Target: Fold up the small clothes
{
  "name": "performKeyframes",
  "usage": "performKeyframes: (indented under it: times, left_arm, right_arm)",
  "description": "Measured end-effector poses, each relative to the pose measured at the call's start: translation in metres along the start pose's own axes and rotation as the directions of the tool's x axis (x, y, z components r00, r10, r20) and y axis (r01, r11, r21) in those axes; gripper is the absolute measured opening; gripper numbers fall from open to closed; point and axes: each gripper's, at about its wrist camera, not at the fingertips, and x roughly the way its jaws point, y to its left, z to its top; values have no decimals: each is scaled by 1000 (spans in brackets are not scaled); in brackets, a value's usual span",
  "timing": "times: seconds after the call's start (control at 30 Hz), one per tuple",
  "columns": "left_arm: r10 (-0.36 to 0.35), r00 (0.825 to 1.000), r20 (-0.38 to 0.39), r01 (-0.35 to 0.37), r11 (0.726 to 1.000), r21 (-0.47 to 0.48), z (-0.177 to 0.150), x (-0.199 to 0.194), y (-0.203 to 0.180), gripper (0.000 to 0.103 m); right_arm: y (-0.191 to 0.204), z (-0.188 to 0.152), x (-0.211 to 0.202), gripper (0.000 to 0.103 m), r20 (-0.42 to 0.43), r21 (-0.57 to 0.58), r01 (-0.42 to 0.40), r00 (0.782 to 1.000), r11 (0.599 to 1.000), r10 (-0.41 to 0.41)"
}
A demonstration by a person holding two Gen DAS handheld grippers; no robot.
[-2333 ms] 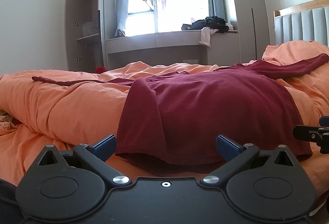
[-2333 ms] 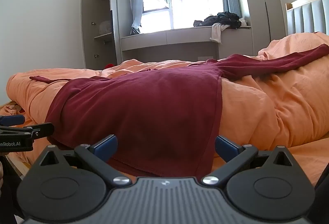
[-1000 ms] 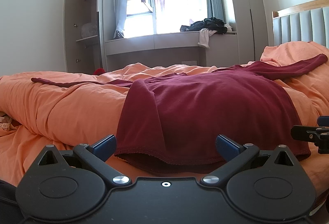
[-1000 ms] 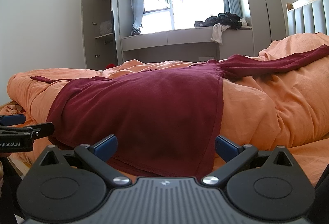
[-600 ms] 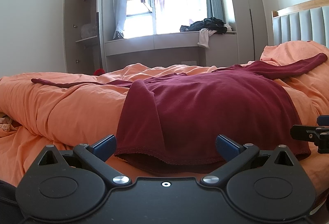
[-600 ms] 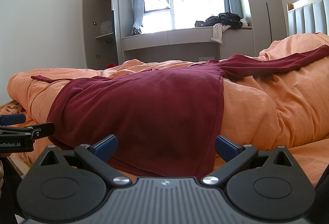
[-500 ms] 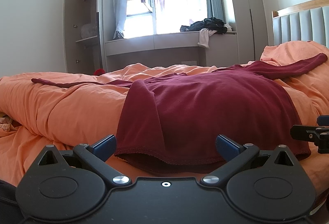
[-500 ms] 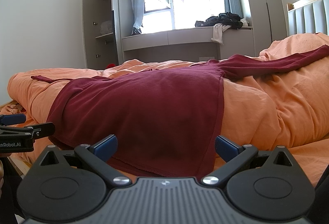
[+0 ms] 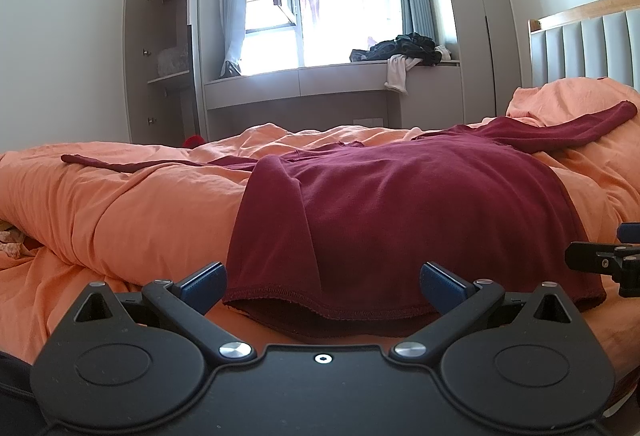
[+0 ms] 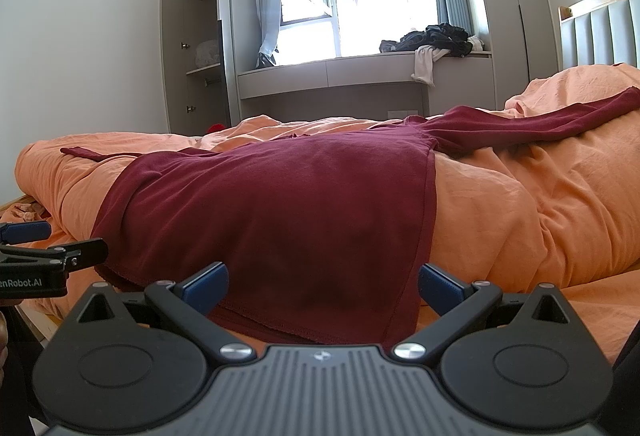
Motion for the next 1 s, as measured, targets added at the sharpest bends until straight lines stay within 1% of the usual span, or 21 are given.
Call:
performKeyframes:
  times: [0.2,0.3,0.37,0.43,0.53,0.63,0.67,0.83,1.0]
  left_arm:
    - [-3,1000,-5,3,1000,3,0,2,-1,103]
    - [-25,1000,-12,25,1000,7,6,11,-3,103]
    - [-40,999,0,40,999,22,16,16,-5,103]
    - [-59,998,37,57,997,44,30,22,-7,103]
    - [-70,994,89,60,993,105,56,33,-16,103]
    - [-118,988,95,110,990,87,83,51,-21,103]
    - [-126,988,91,119,990,78,90,57,-24,103]
    - [-143,988,61,140,989,54,118,91,-44,103]
    - [-148,988,38,146,988,55,133,125,-60,103]
  right_arm:
    - [-1,1,2,103,-8,12,3,1000,1000,-3]
    - [-7,6,8,103,-44,50,-11,999,999,14]
    - [-16,15,15,103,-78,95,-4,997,995,11]
    - [-26,24,17,103,-89,109,10,996,994,0]
    - [-38,45,21,103,-84,76,70,994,995,-63]
    - [-48,66,29,103,-95,34,175,981,984,-171]
    - [-52,72,31,103,-98,30,197,976,980,-194]
    - [-78,94,42,103,-66,50,244,968,969,-240]
    - [-99,107,60,103,-55,10,293,955,956,-292]
